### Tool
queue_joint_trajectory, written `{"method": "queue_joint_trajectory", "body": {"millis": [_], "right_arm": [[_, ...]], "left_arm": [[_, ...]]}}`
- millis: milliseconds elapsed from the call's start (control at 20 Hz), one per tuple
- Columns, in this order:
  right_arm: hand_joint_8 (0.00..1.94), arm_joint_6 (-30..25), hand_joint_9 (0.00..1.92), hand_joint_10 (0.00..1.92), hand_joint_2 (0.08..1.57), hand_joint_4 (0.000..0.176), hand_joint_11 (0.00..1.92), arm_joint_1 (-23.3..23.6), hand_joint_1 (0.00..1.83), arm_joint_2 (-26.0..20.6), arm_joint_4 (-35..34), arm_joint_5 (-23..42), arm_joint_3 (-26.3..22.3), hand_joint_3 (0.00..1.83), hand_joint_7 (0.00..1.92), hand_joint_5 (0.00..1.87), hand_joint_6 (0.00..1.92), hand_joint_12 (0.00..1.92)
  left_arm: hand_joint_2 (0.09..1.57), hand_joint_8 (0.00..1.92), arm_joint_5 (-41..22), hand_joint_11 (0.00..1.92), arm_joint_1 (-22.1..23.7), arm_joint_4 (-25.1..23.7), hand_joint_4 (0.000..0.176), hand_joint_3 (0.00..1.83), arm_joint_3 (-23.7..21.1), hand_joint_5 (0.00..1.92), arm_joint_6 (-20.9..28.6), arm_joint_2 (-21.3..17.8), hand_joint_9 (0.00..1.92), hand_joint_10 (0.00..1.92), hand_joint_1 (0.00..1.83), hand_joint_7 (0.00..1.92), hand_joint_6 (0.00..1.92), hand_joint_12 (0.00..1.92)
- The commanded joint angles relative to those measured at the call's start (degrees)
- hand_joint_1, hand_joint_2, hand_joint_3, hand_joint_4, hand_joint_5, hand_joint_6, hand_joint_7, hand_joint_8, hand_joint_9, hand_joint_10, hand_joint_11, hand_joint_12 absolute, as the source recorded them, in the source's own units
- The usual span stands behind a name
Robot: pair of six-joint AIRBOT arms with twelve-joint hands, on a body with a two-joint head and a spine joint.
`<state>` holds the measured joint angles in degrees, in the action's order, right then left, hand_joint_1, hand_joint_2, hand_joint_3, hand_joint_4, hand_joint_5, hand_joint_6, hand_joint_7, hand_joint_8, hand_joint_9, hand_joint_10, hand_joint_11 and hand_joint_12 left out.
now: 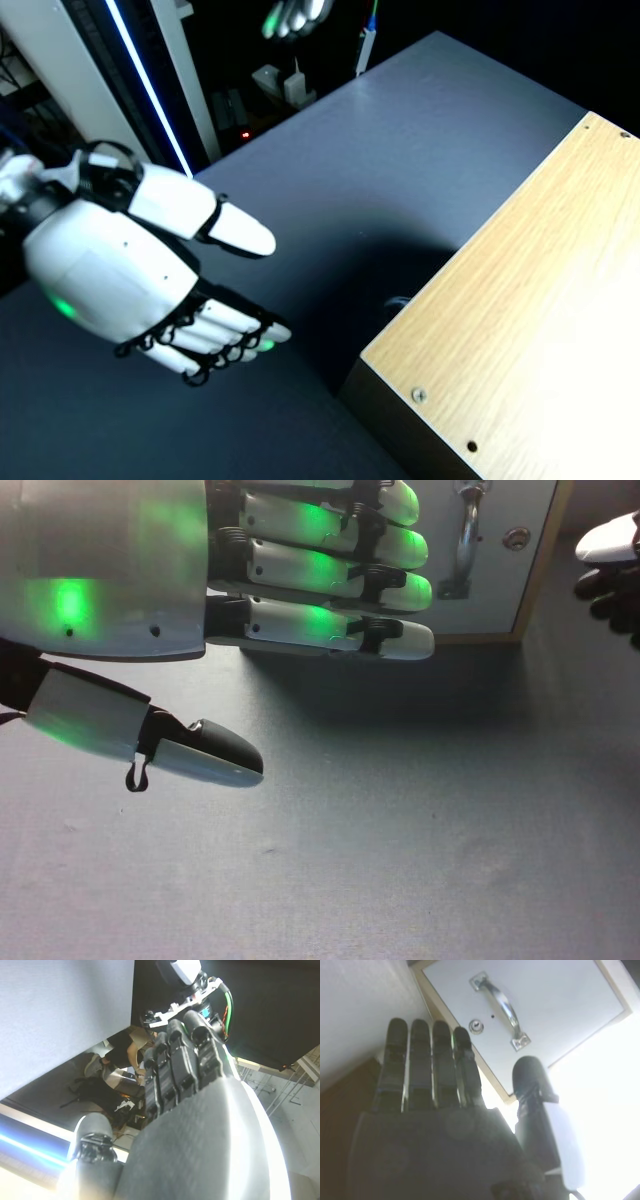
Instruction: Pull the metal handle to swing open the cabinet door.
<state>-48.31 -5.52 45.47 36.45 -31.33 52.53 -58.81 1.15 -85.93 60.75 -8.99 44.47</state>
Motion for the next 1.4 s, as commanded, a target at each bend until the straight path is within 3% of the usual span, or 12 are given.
{"method": "queue_joint_trajectory", "body": {"millis": [0, 350, 550, 950, 1350], "right_arm": [[0.0, -1.6, 0.3, 0.0, 1.35, 0.0, 0.0, 0.3, 0.0, 0.1, 1.4, 3.5, 0.6, 0.0, 0.34, 0.33, 0.0, 0.85], [0.0, -5.2, 0.31, 0.0, 1.35, 0.0, 0.0, -0.2, 0.0, 2.8, 1.4, 4.2, 3.4, 0.0, 0.34, 0.34, 0.0, 0.84], [0.0, -6.4, 0.3, 0.0, 1.35, 0.0, 0.0, -2.1, 0.0, 4.6, 1.3, 10.8, 6.1, 0.0, 0.34, 0.33, 0.0, 0.84], [0.0, -7.2, 0.3, 0.0, 1.35, 0.0, 0.0, -3.2, 0.0, 6.9, -0.3, 17.5, 9.3, 0.0, 0.33, 0.33, 0.0, 0.84], [0.0, -7.2, 0.3, 0.0, 1.35, 0.0, 0.0, -3.2, 0.0, 7.3, -0.3, 18.6, 10.8, 0.0, 0.34, 0.33, 0.0, 0.83]], "left_arm": [[1.3, 0.0, -1.4, 0.0, 0.4, 5.7, 0.0, 0.0, 0.1, 0.29, -0.5, -0.4, 0.28, 0.0, 0.0, 0.31, 0.0, 0.61], [1.31, 0.0, -1.4, 0.0, 0.4, 5.7, 0.0, 0.0, 0.1, 0.28, -0.5, -0.4, 0.27, 0.0, 0.0, 0.3, 0.0, 0.61], [1.31, 0.0, -1.4, 0.0, 0.4, 5.7, 0.0, 0.0, 0.1, 0.28, -0.5, -0.4, 0.27, 0.0, 0.0, 0.3, 0.0, 0.61], [1.31, 0.0, -1.4, 0.0, 0.4, 5.7, 0.0, 0.0, 0.1, 0.28, -0.5, -0.4, 0.27, 0.0, 0.0, 0.3, 0.0, 0.61], [1.32, 0.0, -1.4, 0.0, 0.4, 5.7, 0.0, 0.0, 0.1, 0.28, -0.5, -0.4, 0.27, 0.0, 0.0, 0.3, 0.0, 0.61]]}}
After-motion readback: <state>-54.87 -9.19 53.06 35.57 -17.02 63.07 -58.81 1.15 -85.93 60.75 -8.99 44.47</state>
